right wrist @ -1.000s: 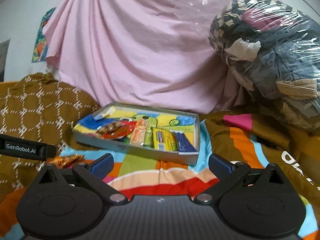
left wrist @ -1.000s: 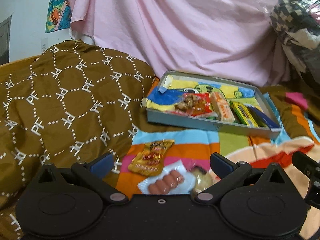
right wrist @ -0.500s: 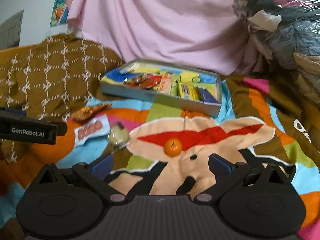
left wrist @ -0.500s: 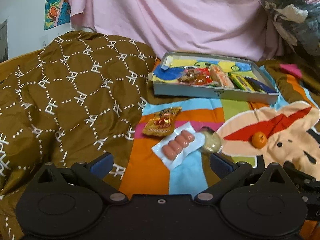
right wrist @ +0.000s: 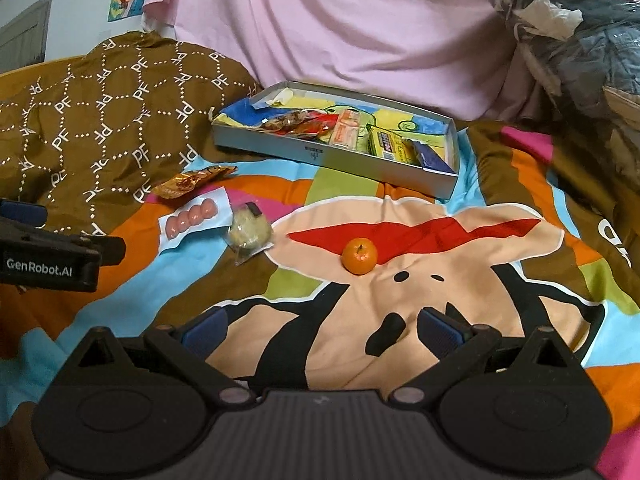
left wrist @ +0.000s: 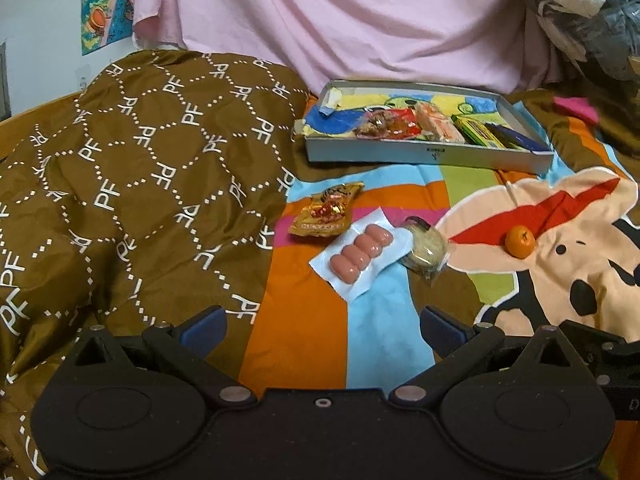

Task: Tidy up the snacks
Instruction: 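Open both tools and withdraw them back toward the remaining snacks, then reach the left tool to the green-wrapped snack and grasp it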

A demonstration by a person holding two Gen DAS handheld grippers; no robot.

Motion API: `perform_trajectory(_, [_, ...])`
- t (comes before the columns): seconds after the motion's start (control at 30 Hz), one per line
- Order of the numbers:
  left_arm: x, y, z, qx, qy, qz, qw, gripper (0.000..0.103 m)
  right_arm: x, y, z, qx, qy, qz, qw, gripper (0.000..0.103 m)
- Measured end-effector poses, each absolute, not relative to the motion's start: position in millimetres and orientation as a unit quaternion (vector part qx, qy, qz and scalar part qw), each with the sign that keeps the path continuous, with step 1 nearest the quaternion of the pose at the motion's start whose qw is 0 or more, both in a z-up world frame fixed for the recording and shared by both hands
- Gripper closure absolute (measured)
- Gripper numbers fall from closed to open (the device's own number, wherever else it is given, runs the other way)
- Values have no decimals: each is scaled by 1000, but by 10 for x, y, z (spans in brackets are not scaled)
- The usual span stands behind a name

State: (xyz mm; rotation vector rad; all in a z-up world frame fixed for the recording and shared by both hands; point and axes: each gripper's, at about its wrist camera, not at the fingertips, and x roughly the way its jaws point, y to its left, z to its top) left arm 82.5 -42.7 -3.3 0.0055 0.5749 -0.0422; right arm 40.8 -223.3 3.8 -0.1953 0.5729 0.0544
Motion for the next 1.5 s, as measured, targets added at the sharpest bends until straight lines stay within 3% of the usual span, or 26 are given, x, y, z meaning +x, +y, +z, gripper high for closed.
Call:
perform_trajectory(1.03, [1511,-451,-127,-1,310,-32,950,1,1001,-2180,-75,-144,277,89,946,0])
perform_trajectory(1.5, [1804,-692,-137,-95,348,-85,929,1,1378,-2621,-187,-168,265,13,949,0])
